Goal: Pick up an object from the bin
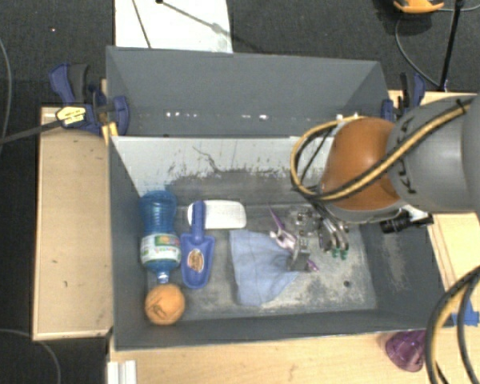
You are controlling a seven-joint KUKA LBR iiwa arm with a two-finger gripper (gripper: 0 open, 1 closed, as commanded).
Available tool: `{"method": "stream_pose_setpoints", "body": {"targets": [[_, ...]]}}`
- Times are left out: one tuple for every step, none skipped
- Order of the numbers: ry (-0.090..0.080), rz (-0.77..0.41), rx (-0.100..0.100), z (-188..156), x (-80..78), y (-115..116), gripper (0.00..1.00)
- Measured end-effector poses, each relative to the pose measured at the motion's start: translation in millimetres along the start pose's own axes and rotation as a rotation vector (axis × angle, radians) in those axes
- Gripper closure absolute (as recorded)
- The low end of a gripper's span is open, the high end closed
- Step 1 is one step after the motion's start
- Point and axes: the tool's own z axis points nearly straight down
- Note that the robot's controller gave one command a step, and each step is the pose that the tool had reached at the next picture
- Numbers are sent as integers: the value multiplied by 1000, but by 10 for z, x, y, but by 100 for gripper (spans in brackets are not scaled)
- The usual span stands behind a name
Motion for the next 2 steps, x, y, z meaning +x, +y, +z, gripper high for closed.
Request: {"method": "stream_pose_setpoints", "body": {"targets": [[0, 1, 0, 0, 0, 0, 100], [4, -1, 0, -115, 12, 2, 100]]}}
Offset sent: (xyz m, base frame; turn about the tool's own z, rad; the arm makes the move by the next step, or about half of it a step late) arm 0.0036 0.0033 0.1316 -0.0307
